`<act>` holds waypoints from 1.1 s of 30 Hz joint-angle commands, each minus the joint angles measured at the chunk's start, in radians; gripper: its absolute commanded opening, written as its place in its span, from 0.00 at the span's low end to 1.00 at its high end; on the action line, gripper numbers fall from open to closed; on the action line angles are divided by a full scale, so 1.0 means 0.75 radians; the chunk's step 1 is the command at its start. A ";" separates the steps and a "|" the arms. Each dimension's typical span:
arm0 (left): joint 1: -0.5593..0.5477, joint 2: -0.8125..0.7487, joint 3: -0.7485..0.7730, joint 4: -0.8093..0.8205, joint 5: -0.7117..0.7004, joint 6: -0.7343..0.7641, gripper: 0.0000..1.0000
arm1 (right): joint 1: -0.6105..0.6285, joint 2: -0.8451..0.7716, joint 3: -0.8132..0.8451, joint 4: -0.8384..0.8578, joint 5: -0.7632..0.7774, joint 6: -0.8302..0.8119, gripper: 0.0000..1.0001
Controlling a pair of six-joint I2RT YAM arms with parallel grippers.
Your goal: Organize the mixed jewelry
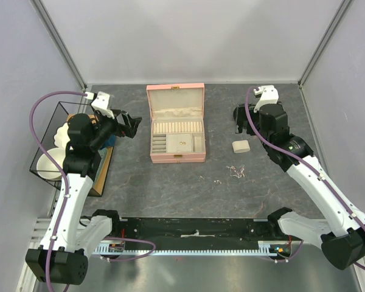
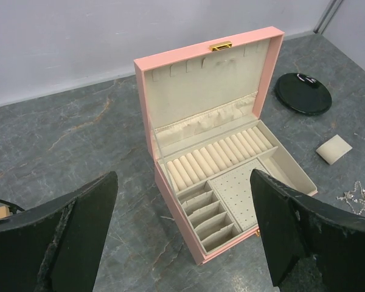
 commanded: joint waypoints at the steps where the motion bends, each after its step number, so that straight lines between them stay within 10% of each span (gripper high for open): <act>1: -0.005 -0.025 0.026 0.024 0.044 0.042 0.97 | 0.006 -0.021 0.041 0.015 0.016 -0.001 0.98; 33: -0.005 -0.066 -0.062 -0.006 0.200 0.101 0.97 | 0.022 -0.078 -0.425 -0.202 0.119 0.680 0.83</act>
